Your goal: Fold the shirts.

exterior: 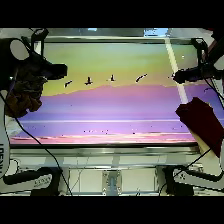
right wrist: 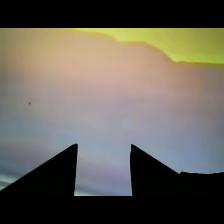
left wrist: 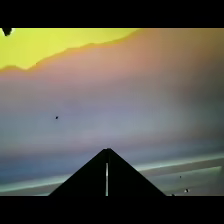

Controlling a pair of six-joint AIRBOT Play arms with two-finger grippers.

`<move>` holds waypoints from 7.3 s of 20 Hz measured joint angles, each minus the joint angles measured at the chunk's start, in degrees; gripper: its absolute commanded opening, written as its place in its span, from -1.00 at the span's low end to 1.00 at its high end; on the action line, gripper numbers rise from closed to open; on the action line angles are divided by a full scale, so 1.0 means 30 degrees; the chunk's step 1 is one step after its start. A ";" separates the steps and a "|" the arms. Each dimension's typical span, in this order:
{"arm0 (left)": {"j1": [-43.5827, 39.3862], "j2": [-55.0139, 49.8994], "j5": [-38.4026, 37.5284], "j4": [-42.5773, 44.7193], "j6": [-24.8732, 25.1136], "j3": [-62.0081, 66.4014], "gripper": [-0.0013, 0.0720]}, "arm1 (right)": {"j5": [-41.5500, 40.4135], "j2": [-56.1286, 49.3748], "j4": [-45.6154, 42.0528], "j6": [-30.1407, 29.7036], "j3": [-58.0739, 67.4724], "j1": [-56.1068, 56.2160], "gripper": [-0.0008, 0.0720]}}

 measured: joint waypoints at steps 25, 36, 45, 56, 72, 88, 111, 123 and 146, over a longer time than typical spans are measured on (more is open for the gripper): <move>1.0375 -0.4947 0.0787 0.7227 -0.2018 -0.0051 0.55 | -0.0911 0.0000 0.0852 0.0000 0.0000 0.0015 0.08; 1.1315 -0.8772 0.3279 0.8094 -0.2441 -0.0051 -0.81 | -0.0940 0.0000 0.3716 0.0015 0.0000 0.0015 0.08; 1.0950 -0.8888 0.1829 0.1705 0.0182 0.0007 -0.94 | -0.1224 0.0000 0.5013 0.0015 0.0000 0.0022 0.08; -0.0729 -0.7657 -0.0845 -1.1191 0.4969 0.0007 -0.94 | -0.0313 0.0189 0.3140 0.0612 0.0022 0.0022 0.08; -0.4357 -0.8000 0.1778 0.2390 -0.0896 0.4685 0.92 | 0.1974 0.0022 0.5778 -0.0707 -0.3009 0.1348 0.08; -0.0095 -1.2393 0.0029 0.1734 0.0452 0.5005 0.83 | -0.2419 -0.3876 0.8983 -0.0124 -0.7941 0.9930 0.08; -0.0051 -1.2925 -0.0576 0.2047 0.1596 0.5748 -0.94 | -0.4146 -0.5515 1.0047 0.2645 -0.7956 1.0295 -0.66; -0.0036 -0.7308 -0.0226 0.1355 0.1603 0.7490 -0.94 | -0.3351 -0.1836 0.7679 0.1443 -0.2943 0.7927 -0.90; -0.0117 0.4051 0.1056 -0.4444 0.1887 -0.2098 -0.94 | -0.3446 -0.0969 0.5421 0.2506 0.9675 0.2565 -0.90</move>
